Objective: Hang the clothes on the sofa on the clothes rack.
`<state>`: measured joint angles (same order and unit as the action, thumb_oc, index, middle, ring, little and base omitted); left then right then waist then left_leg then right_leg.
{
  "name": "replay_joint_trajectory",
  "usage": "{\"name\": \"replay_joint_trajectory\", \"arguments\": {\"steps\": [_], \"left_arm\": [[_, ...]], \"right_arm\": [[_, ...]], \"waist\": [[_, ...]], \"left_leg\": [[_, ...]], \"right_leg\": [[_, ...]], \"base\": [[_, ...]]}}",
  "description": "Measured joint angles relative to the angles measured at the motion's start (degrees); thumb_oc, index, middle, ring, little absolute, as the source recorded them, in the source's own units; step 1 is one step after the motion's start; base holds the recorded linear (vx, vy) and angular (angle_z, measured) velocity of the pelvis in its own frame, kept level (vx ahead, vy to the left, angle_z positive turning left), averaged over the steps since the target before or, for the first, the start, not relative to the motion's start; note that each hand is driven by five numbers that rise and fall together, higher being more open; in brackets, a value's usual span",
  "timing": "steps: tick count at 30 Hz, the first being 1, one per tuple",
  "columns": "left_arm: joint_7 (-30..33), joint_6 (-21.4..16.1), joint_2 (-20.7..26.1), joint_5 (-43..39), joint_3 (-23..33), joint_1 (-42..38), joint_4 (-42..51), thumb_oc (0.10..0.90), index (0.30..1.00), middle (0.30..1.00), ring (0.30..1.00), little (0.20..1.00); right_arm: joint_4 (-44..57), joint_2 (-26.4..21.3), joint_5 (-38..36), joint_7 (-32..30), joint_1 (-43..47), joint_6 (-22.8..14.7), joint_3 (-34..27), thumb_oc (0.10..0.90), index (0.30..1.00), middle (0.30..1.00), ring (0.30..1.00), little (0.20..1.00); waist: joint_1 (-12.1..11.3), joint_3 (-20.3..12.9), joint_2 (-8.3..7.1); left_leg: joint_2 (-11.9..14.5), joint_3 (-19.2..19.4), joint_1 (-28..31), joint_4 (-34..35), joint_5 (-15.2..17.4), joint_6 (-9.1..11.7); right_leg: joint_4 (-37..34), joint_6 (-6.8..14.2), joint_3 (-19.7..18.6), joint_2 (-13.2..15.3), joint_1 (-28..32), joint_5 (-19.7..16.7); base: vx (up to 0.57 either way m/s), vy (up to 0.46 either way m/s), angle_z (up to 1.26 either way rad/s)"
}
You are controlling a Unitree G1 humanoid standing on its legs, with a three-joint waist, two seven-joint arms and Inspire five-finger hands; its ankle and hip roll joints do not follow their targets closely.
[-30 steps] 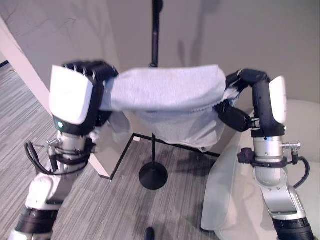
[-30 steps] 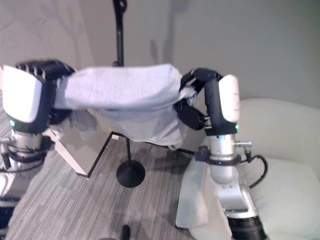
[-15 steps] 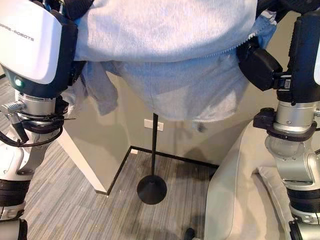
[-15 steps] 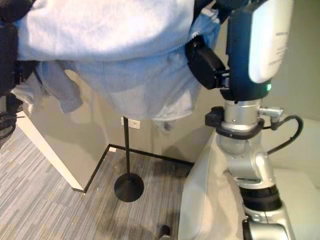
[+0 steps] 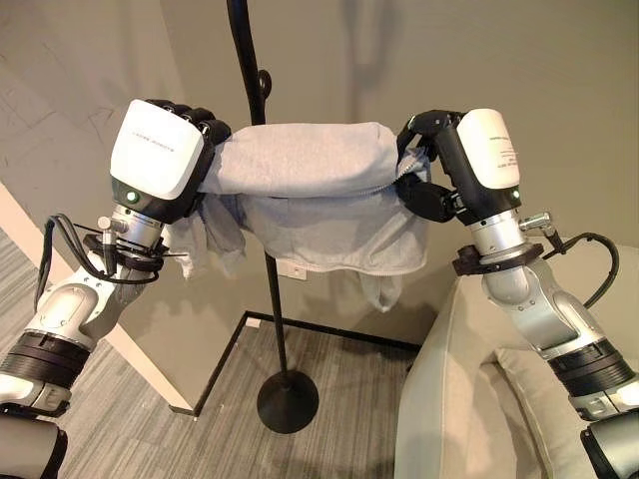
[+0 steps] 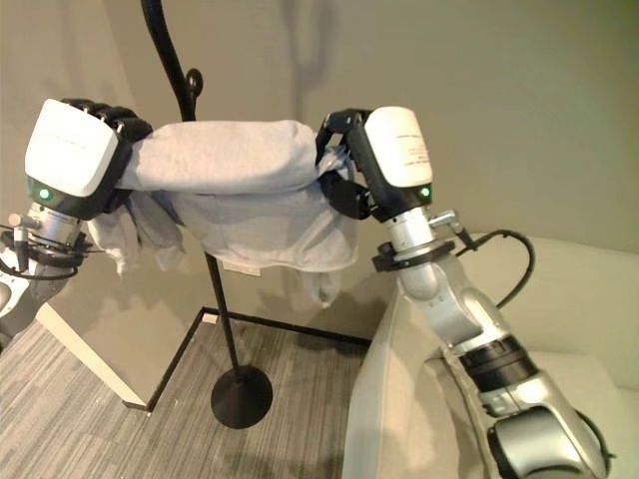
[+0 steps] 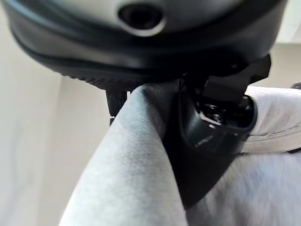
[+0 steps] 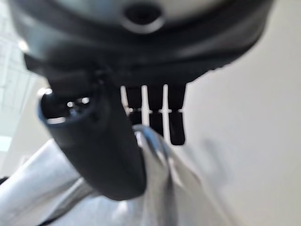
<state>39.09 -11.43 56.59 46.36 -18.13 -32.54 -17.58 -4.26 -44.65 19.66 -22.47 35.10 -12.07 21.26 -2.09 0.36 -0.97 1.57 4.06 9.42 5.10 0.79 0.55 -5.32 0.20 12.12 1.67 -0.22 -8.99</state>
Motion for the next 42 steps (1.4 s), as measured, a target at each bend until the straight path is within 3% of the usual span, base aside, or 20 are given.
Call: {"name": "replay_joint_trajectory", "arguments": {"steps": [11, 14, 24, 25, 26, 29, 32, 35, 37, 39, 40, 41, 42], "left_arm": [[0.07, 0.02, 0.15, -2.52, 0.0, 0.0, -2.32, 0.4, 0.3, 0.3, 0.3, 0.3], [0.02, 0.02, 0.16, -3.56, -0.12, -0.5, -4.05, 0.4, 0.3, 0.3, 0.3, 0.3], [-3.7, 0.27, -1.75, -9.57, -11.24, -11.66, -15.32, 0.4, 0.3, 0.3, 0.3, 0.3], [-4.61, 0.27, -3.41, -11.01, -11.32, -11.84, -17.4, 0.4, 0.3, 0.3, 0.3, 0.3], [-5.15, 0.34, -7.92, -13.14, -11.25, -13.57, -24.43, 0.4, 0.3, 0.3, 0.3, 0.3], [-5.86, 2.14, -12.56, -15.13, -8.26, -12.54, -24.56, 0.4, 0.3, 0.3, 0.3, 0.3], [-5.54, 2.25, -14.34, -16.7, -5.94, -9.93, -21.14, 0.4, 0.3, 0.3, 0.3, 0.3], [-4.62, 2.3, -18.68, -17.34, -0.42, -5.62, -17.9, 0.4, 0.3, 0.3, 0.3, 0.3], [-3.71, 3.38, -28.26, -21.51, 10.74, 5.28, -7.22, 0.4, 0.3, 0.3, 0.3, 0.3], [-3.13, 2.55, -30.26, -24.92, 9.68, 8.22, -3.92, 0.4, 0.3, 0.3, 0.3, 0.3], [-1.77, 1.35, -38.06, -31.94, 11.04, 12.33, -0.64, 0.419, 0.328, 0.328, 0.328, 0.328], [-2.17, 1.02, -40.6, -33.63, 11.22, 13.5, 0.13, 0.7, 0.749, 0.749, 0.749, 0.749], [-4.65, -3.26, -57.04, -58.93, 16.36, 19.13, 9.28, 0.8, 0.9, 0.9, 0.9, 0.9]], "right_arm": [[-0.73, -0.01, -0.03, 0.18, 3.79, -0.23, 1.0, 0.4, 0.3, 0.3, 0.3, 0.3], [-3.81, -0.01, -0.48, 0.21, 6.9, -0.72, 4.0, 0.4, 0.3, 0.3, 0.3, 0.3], [-18.1, 1.2, -10.1, 2.56, 17.91, -1.3, 13.75, 0.4, 0.3, 0.3, 0.3, 0.3], [-18.76, 2.17, -11.76, 3.28, 17.94, -1.29, 13.95, 0.4, 0.3, 0.3, 0.3, 0.3], [-23.06, 7.2, -13.87, 3.8, 18.94, -0.77, 14.25, 0.4, 0.3, 0.3, 0.3, 0.3], [-22.49, 10.72, -14.96, 4.65, 17.57, 0.44, 12.95, 0.4, 0.3, 0.3, 0.3, 0.3], [-22.3, 11.98, -16.39, 5.0, 16.12, 0.66, 12.47, 0.4, 0.3, 0.3, 0.3, 0.3], [-20.0, 14.41, -17.09, 4.95, 11.75, 0.97, 7.78, 0.4, 0.3, 0.3, 0.3, 0.3], [-9.85, 21.73, -18.82, 4.83, -0.33, 1.96, -1.1, 0.4, 0.3, 0.3, 0.3, 0.3], [-8.65, 22.33, -19.82, 5.73, -2.92, 1.21, 0.56, 0.4, 0.3, 0.3, 0.3, 0.3], [-7.41, 26.34, -20.78, 4.52, -8.17, 0.69, -1.84, 0.4, 0.3, 0.3, 0.3, 0.3], [-6.6, 27.73, -21.01, 4.67, -9.63, 0.76, -1.46, 0.551, 0.526, 0.526, 0.526, 0.526], [0.48, 37.48, -23.67, 3.99, -18.46, 1.31, -4.9, 0.671, 0.707, 0.707, 0.707, 0.707]], "waist": [[-0.98, 0.12, -0.12], [-0.53, 0.14, -0.16], [-0.67, 0.7, -1.1], [-0.72, 0.81, -1.17], [-0.51, 0.84, -1.24], [-0.55, 1.64, -2.1], [-0.81, 1.95, -2.63], [-1.87, 2.05, -2.67], [-1.87, 2.6, -2.75], [-1.98, 3.61, -3.36], [-2.01, 3.85, -3.2], [-1.97, 3.9, -3.04], [-1.38, 4.1, -2.39]], "left_leg": [[-0.02, -0.67, -1.0, 0.03, 0.14, 0.15], [0.02, -0.79, -1.49, 0.03, 0.19, 0.2], [0.18, -1.5, -3.12, -0.05, 0.02, 0.38], [0.16, -1.56, -4.09, -0.11, 0.02, 0.39], [0.2, -1.64, -3.94, -0.21, 0.02, 0.42], [0.03, -1.9, -6.21, -0.84, -0.06, 0.56], [0.23, -2.17, -6.9, -0.87, -0.28, 0.82], [0.37, -2.03, -6.85, -0.69, -0.27, 0.83], [0.63, -1.62, -5.59, 0.01, -0.26, 0.84], [0.52, -1.55, -5.49, -0.01, -0.33, 0.92], [0.43, -1.52, -4.36, -0.01, -0.32, 0.92], [0.45, -1.52, -4.45, 0.01, -0.26, 0.85], [0.3, -1.48, -3.98, -0.15, -0.3, 0.83]], "right_leg": [[0.0, 0.16, 0.35, 0.16, -0.56, 0.29], [-0.01, 0.27, 0.42, 0.15, -0.64, 0.39], [0.01, 0.25, 1.24, 0.13, -2.31, 0.38], [0.02, 0.23, 1.35, 0.13, -2.7, 0.37], [0.01, 0.21, 1.4, 0.15, -2.92, 0.41], [0.02, -0.04, 1.56, 0.25, -4.54, 0.22], [0.02, -0.25, 1.74, 0.13, -5.44, 0.06], [0.01, -0.18, 1.62, -0.03, -5.32, 0.11], [0.0, 0.29, 1.41, -0.26, -4.3, 0.54], [0.0, 0.46, 1.24, -0.16, -4.23, 0.68], [0.0, 0.75, 1.24, -0.15, -3.3, 0.89], [-0.01, 0.83, 1.16, -0.1, -3.19, 0.97], [0.0, 1.0, 0.88, -0.11, -3.18, 1.08]], "base": [[0.03, 0.016, 0.03], [0.0, 0.0, 0.0], [0.0, 0.009, 0.03], [-0.07, 0.018, 0.04], [-0.07, 0.012, 0.03], [-0.06, -0.003, 0.04], [-0.02, -0.001, 0.03], [0.02, -0.003, -0.02], [0.02, -0.006, -0.07], [0.04, -0.006, -0.02], [0.05, -0.019, 0.03], [0.03, -0.015, -0.03], [0.05, -0.032, -0.1]]}}
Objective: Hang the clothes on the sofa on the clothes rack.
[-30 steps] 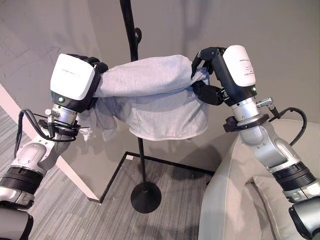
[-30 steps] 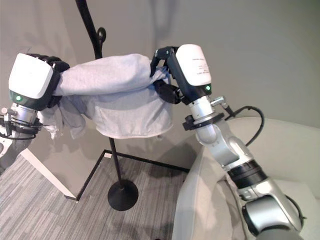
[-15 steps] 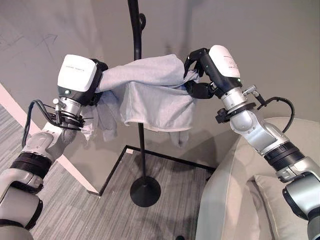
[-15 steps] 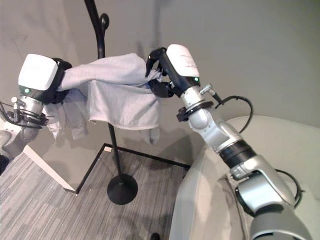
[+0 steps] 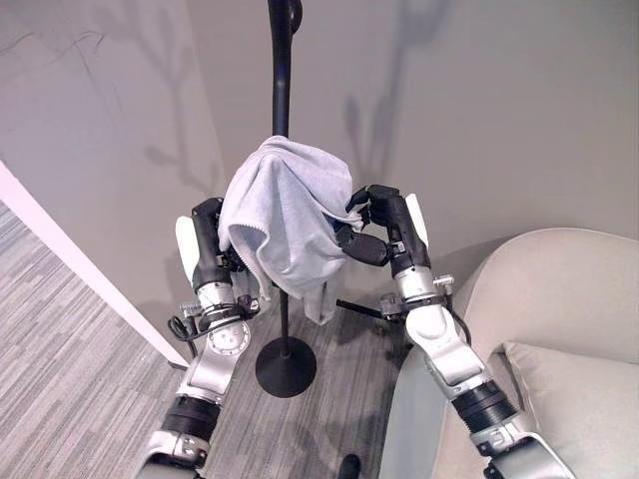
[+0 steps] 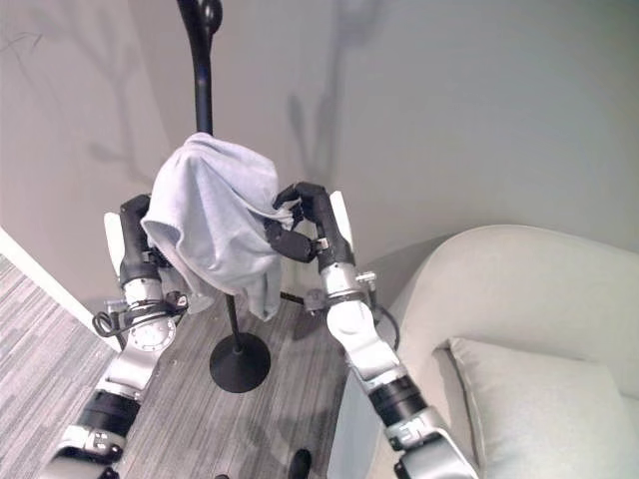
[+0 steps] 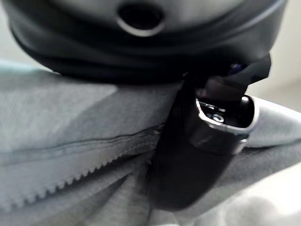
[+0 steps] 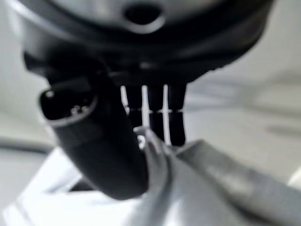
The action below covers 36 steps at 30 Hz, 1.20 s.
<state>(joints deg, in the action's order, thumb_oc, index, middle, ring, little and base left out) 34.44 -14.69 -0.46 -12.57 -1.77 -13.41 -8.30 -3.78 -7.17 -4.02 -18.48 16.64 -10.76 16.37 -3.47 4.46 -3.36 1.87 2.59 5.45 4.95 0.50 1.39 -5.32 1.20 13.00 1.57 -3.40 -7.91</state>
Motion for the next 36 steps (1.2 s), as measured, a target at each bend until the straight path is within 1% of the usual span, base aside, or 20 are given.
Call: {"name": "replay_joint_trajectory", "arguments": {"steps": [1, 2, 3, 4, 6, 10, 16, 19, 20, 21, 22, 25, 27, 28, 29, 30, 31, 32, 33, 36], "left_arm": [[-1.37, 0.86, -1.63, -5.68, 0.23, 1.35, -1.1, 0.8, 0.9, 0.9, 0.9, 0.9], [-3.3, -0.39, -1.46, -11.87, -0.78, 3.65, -1.81, 0.8, 0.9, 0.9, 0.9, 0.9], [-5.23, -2.01, -0.91, -16.98, -1.92, 9.91, 0.67, 0.8, 0.9, 0.9, 0.9, 0.9], [-6.07, -1.83, -0.83, -19.51, -2.64, 12.99, 2.41, 0.8, 0.9, 0.9, 0.9, 0.9], [-7.85, -1.26, 3.81, -21.96, -2.46, 13.02, 1.38, 0.8, 0.9, 0.9, 0.9, 0.9], [-10.25, -1.23, 7.4, -22.16, -0.15, 14.7, 1.19, 0.8, 0.9, 0.9, 0.9, 0.9], [-13.91, 0.09, 8.58, -21.72, 0.7, 17.43, -0.32, 0.8, 0.9, 0.9, 0.9, 0.9], [-16.59, 1.54, 9.02, -20.32, 0.67, 20.49, -0.44, 0.8, 0.9, 0.9, 0.9, 0.9], [-17.73, 2.16, 9.44, -20.45, 0.72, 22.08, -0.59, 0.8, 0.9, 0.9, 0.9, 0.9], [-20.29, 3.22, 10.64, -20.62, 0.79, 25.07, -1.16, 0.8, 0.9, 0.9, 0.9, 0.9], [-21.36, 3.5, 11.07, -20.63, 0.83, 25.8, -2.59, 0.8, 0.9, 0.9, 0.9, 0.9], [-27.05, 4.37, 12.29, -22.03, 1.34, 27.52, -6.25, 0.8, 0.9, 0.9, 0.9, 0.9], [-29.32, 4.51, 12.74, -23.15, 1.27, 27.87, -7.2, 0.8, 0.9, 0.9, 0.9, 0.9], [-33.4, 4.63, 14.19, -24.6, 1.38, 28.77, -7.26, 0.8, 0.9, 0.9, 0.9, 0.9], [-36.48, 4.62, 14.59, -26.19, 1.61, 28.75, -7.34, 0.8, 0.9, 0.9, 0.9, 0.9], [-41.28, 4.0, 14.91, -29.99, 2.14, 28.77, -9.41, 0.8, 0.9, 0.9, 0.9, 0.9], [-44.86, 3.39, 14.55, -33.17, 3.5, 28.34, -14.64, 0.8, 0.9, 0.9, 0.9, 0.9], [-45.05, 3.54, 13.97, -34.69, 5.21, 28.05, -20.61, 0.8, 0.9, 0.9, 0.9, 0.9], [-45.02, 3.76, 12.77, -34.7, 5.81, 28.55, -24.63, 0.8, 0.9, 0.9, 0.9, 0.9], [-45.32, 3.73, 10.92, -34.59, 4.23, 30.42, -26.2, 0.8, 0.9, 0.9, 0.9, 0.9]], "right_arm": [[-0.81, -0.15, -0.85, 0.88, -1.56, 1.39, 2.79, 0.8, 0.9, 0.9, 0.9, 0.9], [0.53, -2.71, -1.62, 1.96, -2.88, 2.57, 4.04, 0.8, 0.9, 0.9, 0.9, 0.9], [4.01, -5.75, -2.02, 2.38, -5.71, 2.7, 5.71, 0.8, 0.9, 0.9, 0.9, 0.9], [5.84, -8.51, -2.05, 3.42, -5.63, 2.8, 6.88, 0.8, 0.9, 0.9, 0.9, 0.9], [5.64, -15.39, -1.96, 5.21, -2.17, 2.91, 6.33, 0.8, 0.9, 0.9, 0.9, 0.9], [6.03, -18.86, -1.56, 6.52, -1.06, 2.8, 3.09, 0.8, 0.9, 0.9, 0.9, 0.9], [6.09, -19.59, -0.56, 8.78, -1.07, 2.84, 1.58, 0.8, 0.9, 0.9, 0.9, 0.9], [8.59, -26.22, -0.6, 12.21, -1.08, 2.78, 0.18, 0.8, 0.9, 0.9, 0.9, 0.9], [9.14, -28.19, -2.05, 13.58, -1.07, 2.4, -0.59, 0.8, 0.9, 0.9, 0.9, 0.9], [9.1, -30.87, -6.09, 15.92, -0.98, 1.85, -2.19, 0.8, 0.9, 0.9, 0.9, 0.9], [8.91, -31.69, -7.66, 16.76, -0.86, 1.85, -2.77, 0.8, 0.9, 0.9, 0.9, 0.9], [8.69, -34.62, -19.05, 23.33, -0.91, 1.84, -3.48, 0.8, 0.9, 0.9, 0.9, 0.9], [8.67, -36.24, -22.53, 25.8, -0.9, 1.87, -3.27, 0.8, 0.9, 0.9, 0.9, 0.9], [8.45, -39.71, -27.14, 29.82, -1.0, 2.17, -3.08, 0.8, 0.9, 0.9, 0.9, 0.9], [8.48, -43.42, -29.08, 32.46, -1.1, 2.45, -3.03, 0.8, 0.9, 0.9, 0.9, 0.9], [8.39, -51.92, -31.83, 35.34, -1.77, 2.59, -3.06, 0.8, 0.9, 0.9, 0.9, 0.9], [7.51, -58.06, -35.03, 38.38, -3.33, 2.69, -4.39, 0.8, 0.9, 0.9, 0.9, 0.9], [4.98, -55.79, -37.05, 39.05, -3.56, 3.04, -5.92, 0.8, 0.9, 0.9, 0.9, 0.9], [4.55, -54.1, -39.1, 39.72, -3.57, 3.93, -6.61, 0.8, 0.9, 0.9, 0.9, 0.9], [7.62, -58.47, -40.18, 43.83, -3.38, 4.4, -5.08, 0.8, 0.9, 0.9, 0.9, 0.9]], "waist": [[0.46, 0.3, 0.83], [1.13, 0.54, 1.62], [1.33, 0.49, 2.84], [1.24, 0.5, 3.68], [0.71, 0.29, 4.07], [-0.19, 0.11, 4.31], [-0.64, -0.16, 4.25], [-0.73, -0.24, 4.23], [-0.68, -0.23, 4.23], [-0.7, -0.32, 4.07], [-0.73, -0.33, 4.06], [-0.81, -0.33, 3.83], [-0.9, -0.34, 3.77], [-0.95, -0.35, 3.46], [-0.67, -0.34, 3.29], [-0.55, -0.44, 3.02], [0.06, -0.8, 2.59], [1.3, -1.32, 1.77], [2.57, -1.36, 1.5], [2.7, -1.43, 1.6]], "left_leg": [[0.02, 0.2, -0.25, -0.24, 0.22, -0.25], [0.0, 0.0, 0.01, -0.29, 0.21, -0.25], [0.02, 0.34, 0.62, -0.17, 0.22, -0.26], [0.09, 0.87, 1.11, 0.12, 0.22, -0.26], [0.33, 0.84, 1.33, 0.12, 0.18, -0.22], [0.32, 1.07, 1.62, 0.08, 0.04, -0.08], [0.29, 1.05, 1.84, 0.08, 0.04, -0.08], [0.18, 1.09, 2.23, 0.07, 0.03, -0.09], [0.17, 1.14, 2.25, 0.08, 0.03, -0.09], [0.2, 1.31, 2.32, 0.09, 0.03, -0.09], [0.2, 1.33, 2.34, 0.09, 0.04, -0.1], [0.19, 1.44, 2.38, 0.1, 0.04, -0.1], [0.16, 1.47, 2.4, 0.1, 0.04, -0.1], [0.15, 1.71, 2.47, 0.11, 0.04, -0.1], [0.13, 1.95, 2.22, 0.12, 0.05, -0.09], [0.14, 2.03, 2.32, 0.12, 0.06, -0.07], [0.26, 2.16, 2.37, 0.13, 0.06, -0.07], [0.41, 2.55, 2.37, 0.13, 0.08, -0.09], [0.3, 3.08, 2.42, 0.14, 0.13, -0.15], [0.22, 3.11, 2.42, 0.15, 0.13, -0.16]], "right_leg": [[0.01, -0.01, -0.12, 0.11, 0.28, 0.02], [0.01, 0.04, 0.1, 0.1, 0.21, 0.04], [0.0, 0.03, -0.3, 0.06, 0.54, 0.06], [0.0, -0.28, -0.8, -0.09, 0.71, -0.17], [0.0, -0.71, -0.69, -0.31, 0.94, -0.48], [-0.01, -0.69, -1.07, -0.35, 1.08, -0.47], [0.0, -0.69, -1.04, -0.32, 1.66, -0.47], [0.0, -1.05, -1.08, -0.25, 1.71, -0.76], [0.0, -1.09, -1.11, -0.24, 1.69, -0.79], [0.0, -1.16, -1.21, -0.29, 1.7, -0.84], [0.0, -1.16, -1.23, -0.29, 1.71, -0.84], [0.0, -1.15, -1.34, -0.29, 1.71, -0.83], [0.0, -1.0, -1.37, -0.26, 1.73, -0.73], [0.0, -0.91, -1.7, -0.31, 1.73, -0.67], [0.0, -0.92, -1.93, -0.3, 1.73, -0.71], [0.0, -0.89, -1.97, -0.33, 1.8, -0.72], [0.0, -0.86, -2.05, -0.43, 1.79, -0.68], [-0.01, -0.85, -2.28, -0.6, 1.67, -0.66], [-0.01, -0.84, -2.43, -0.52, 1.54, -0.72], [-0.02, -0.81, -2.43, -0.43, 1.55, -0.77]], "base": [[0.03, -0.021, -0.01], [0.03, -0.025, -0.04], [0.0, -0.019, -0.11], [-0.01, -0.017, -0.15], [-0.03, -0.016, -0.04], [-0.03, -0.007, -0.04], [-0.01, -0.001, 0.0], [-0.06, -0.012, 0.0], [-0.04, 0.004, -0.03], [0.0, 0.0, 0.0], [0.0, 0.0, 0.0], [0.0, 0.0, 0.0], [-0.01, -0.004, -0.03], [-0.01, -0.013, -0.1], [-0.02, -0.019, -0.11], [-0.01, -0.015, -0.08], [-0.01, -0.013, -0.09], [-0.01, -0.007, -0.18], [-0.01, 0.001, -0.16], [-0.01, 0.013, 0.0]]}}
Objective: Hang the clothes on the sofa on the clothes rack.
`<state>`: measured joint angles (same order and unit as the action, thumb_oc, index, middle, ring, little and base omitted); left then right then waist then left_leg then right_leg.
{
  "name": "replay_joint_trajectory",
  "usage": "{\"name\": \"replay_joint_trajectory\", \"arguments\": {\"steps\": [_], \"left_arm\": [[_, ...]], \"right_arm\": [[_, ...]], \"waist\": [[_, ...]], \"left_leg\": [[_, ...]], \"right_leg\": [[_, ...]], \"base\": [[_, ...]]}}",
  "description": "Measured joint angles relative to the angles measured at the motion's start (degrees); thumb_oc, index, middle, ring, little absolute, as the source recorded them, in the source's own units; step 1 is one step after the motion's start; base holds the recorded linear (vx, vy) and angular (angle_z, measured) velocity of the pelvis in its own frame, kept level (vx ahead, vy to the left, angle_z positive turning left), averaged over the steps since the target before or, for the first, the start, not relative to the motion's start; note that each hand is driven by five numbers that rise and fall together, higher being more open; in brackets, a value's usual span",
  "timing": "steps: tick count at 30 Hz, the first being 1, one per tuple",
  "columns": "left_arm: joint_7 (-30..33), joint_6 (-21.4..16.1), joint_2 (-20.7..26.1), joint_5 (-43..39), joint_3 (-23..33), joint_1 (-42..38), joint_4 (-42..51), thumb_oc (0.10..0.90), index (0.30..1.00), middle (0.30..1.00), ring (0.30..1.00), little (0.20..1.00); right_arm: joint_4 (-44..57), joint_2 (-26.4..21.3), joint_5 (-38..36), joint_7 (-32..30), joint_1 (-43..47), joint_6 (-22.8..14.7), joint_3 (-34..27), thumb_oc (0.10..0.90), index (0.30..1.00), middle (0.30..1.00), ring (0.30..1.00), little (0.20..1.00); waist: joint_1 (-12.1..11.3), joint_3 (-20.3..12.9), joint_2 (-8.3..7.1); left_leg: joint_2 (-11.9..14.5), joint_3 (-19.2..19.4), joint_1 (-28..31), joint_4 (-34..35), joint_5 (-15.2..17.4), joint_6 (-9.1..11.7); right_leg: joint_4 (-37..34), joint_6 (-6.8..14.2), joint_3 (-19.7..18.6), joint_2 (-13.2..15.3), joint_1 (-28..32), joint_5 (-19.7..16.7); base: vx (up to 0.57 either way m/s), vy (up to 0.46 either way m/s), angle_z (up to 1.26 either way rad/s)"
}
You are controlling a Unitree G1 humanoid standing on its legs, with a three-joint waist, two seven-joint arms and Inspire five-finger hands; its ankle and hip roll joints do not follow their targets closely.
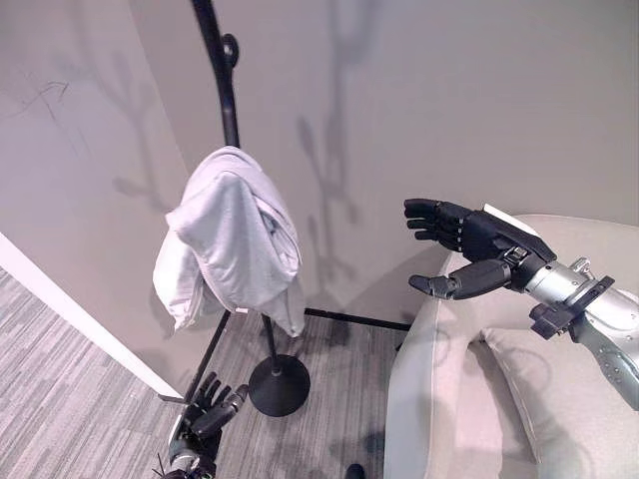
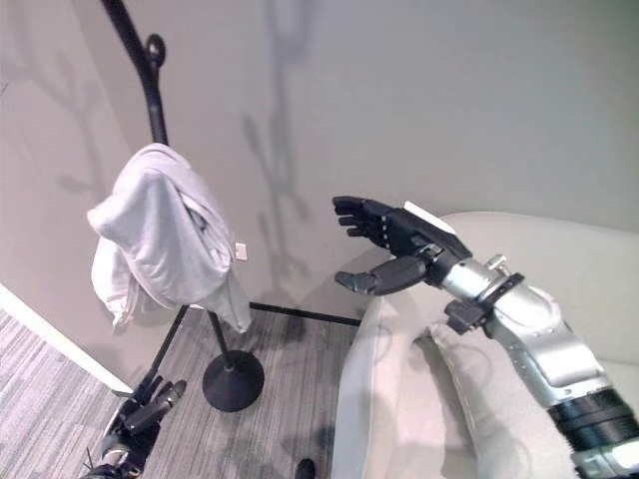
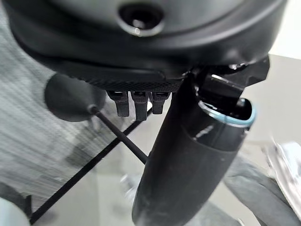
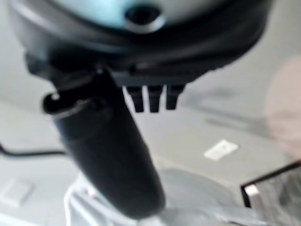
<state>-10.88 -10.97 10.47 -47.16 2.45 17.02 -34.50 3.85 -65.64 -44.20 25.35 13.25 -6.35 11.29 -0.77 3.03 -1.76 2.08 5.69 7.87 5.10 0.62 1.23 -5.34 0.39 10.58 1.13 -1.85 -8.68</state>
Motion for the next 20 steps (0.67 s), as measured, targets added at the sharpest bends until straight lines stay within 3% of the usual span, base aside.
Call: {"name": "replay_joint_trajectory", "arguments": {"steps": [1, 2, 4, 5, 9, 11, 12, 14, 18, 20], "left_arm": [[-0.78, 0.02, -1.22, 0.06, 0.04, -0.05, -4.93, 0.8, 0.9, 0.9, 0.9, 0.9], [-0.79, 0.03, -1.67, 0.1, 0.02, 0.07, -6.63, 0.8, 0.9, 0.9, 0.9, 0.9], [-0.79, 0.16, -2.19, 0.81, 0.09, -2.0, -15.91, 0.8, 0.9, 0.9, 0.9, 0.9], [-0.7, 0.3, -2.25, 1.75, 0.12, -2.41, -18.48, 0.8, 0.9, 0.9, 0.9, 0.9], [0.73, 1.47, -3.06, 2.43, 7.98, -5.93, -29.71, 0.8, 0.9, 0.9, 0.9, 0.9], [1.54, 1.96, -2.64, 4.33, 8.28, -6.07, -33.53, 0.8, 0.9, 0.9, 0.9, 0.9], [1.59, 2.19, -2.59, 5.0, 8.2, -6.33, -34.83, 0.8, 0.9, 0.9, 0.9, 0.9], [1.65, 2.73, -2.89, 11.85, 6.73, -5.98, -38.36, 0.8, 0.9, 0.9, 0.9, 0.9], [2.39, 2.81, -3.24, 13.02, 6.01, -5.47, -38.82, 0.8, 0.9, 0.9, 0.9, 0.9], [2.83, 2.8, -2.82, 13.51, 4.17, -6.36, -38.51, 0.8, 0.9, 0.9, 0.9, 0.9]], "right_arm": [[3.95, -4.02, -0.14, 3.29, 0.56, 0.03, 1.75, 0.8, 0.9, 0.9, 0.9, 0.9], [4.71, -3.69, -0.89, 4.57, 0.36, 0.03, 1.71, 0.8, 0.9, 0.9, 0.9, 0.9], [-1.3, 7.86, -3.9, 4.96, -4.31, 0.1, -3.89, 0.8, 0.9, 0.9, 0.9, 0.9], [-3.44, 9.71, -3.91, 4.24, -6.04, 0.51, -4.57, 0.8, 0.9, 0.9, 0.9, 0.9], [-11.73, 27.47, -4.3, 0.78, -16.34, 1.46, -11.82, 0.8, 0.9, 0.9, 0.9, 0.9], [-20.48, 35.67, -4.63, -1.45, -20.11, 2.32, -10.54, 0.8, 0.9, 0.9, 0.9, 0.9], [-23.17, 37.21, -4.62, -2.09, -20.66, 3.11, -9.8, 0.8, 0.9, 0.9, 0.9, 0.9], [-32.66, 42.98, -4.07, -4.82, -25.97, 6.15, -2.14, 0.8, 0.9, 0.9, 0.9, 0.9], [-39.52, 48.75, -4.28, -4.92, -26.54, 6.65, -0.5, 0.8, 0.9, 0.9, 0.9, 0.9], [-47.99, 51.76, -4.44, -6.57, -23.48, 6.86, -0.22, 0.8, 0.9, 0.9, 0.9, 0.9]], "waist": [[0.03, -0.28, 0.45], [0.02, -0.28, 0.46], [-0.05, -0.69, 0.05], [0.07, -0.78, 0.32], [-0.14, -1.36, 0.34], [0.08, -1.29, 1.23], [0.11, -1.23, 1.48], [-0.12, -0.4, 2.91], [-0.54, 0.15, 2.41], [-1.92, -0.15, 2.19]], "left_leg": [[0.02, 0.0, 0.01, -0.01, 0.01, -0.01], [0.02, 0.0, -0.03, 0.0, 0.02, -0.01], [-0.02, -0.16, -0.06, -0.02, 0.12, -0.13], [-0.14, -0.13, -0.32, -0.01, 0.18, -0.2], [0.07, -0.49, -0.8, -0.03, 0.12, -0.15], [0.06, -0.57, -0.8, -0.02, 0.13, -0.15], [0.02, -0.54, -0.81, -0.01, 0.13, -0.15], [-0.01, -1.36, -0.54, 0.02, 0.11, -0.12], [0.07, -1.99, -0.19, 0.13, 0.3, 0.17], [0.0, -2.48, -0.24, 0.16, 0.44, 0.02]], "right_leg": [[0.0, 0.0, 0.0, -0.02, 0.04, 0.01], [0.0, 0.0, 0.01, -0.01, 0.02, 0.01], [0.01, 0.01, 0.04, 0.04, 0.0, 0.04], [0.01, 0.01, -0.01, 0.14, -0.31, 0.04], [0.0, -0.17, 0.24, -0.03, -0.62, 0.21], [0.0, -0.21, 0.27, -0.02, -0.59, 0.25], [0.0, -0.21, 0.27, 0.01, -0.59, 0.25], [-0.03, -0.2, 1.02, 0.2, 0.02, 0.38], [-0.02, -0.26, 1.69, 0.25, 0.64, 0.5], [-0.01, -0.45, 1.84, 0.37, 0.81, 0.63]], "base": [[0.03, 0.008, 0.04], [0.03, 0.003, 0.06], [0.0, 0.0, 0.0], [0.0, 0.0, 0.0], [0.01, -0.006, 0.02], [0.0, 0.0, 0.0], [0.03, -0.008, 0.04], [0.03, -0.004, 0.16], [0.01, 0.003, 0.09], [0.02, 0.004, 0.09]]}}
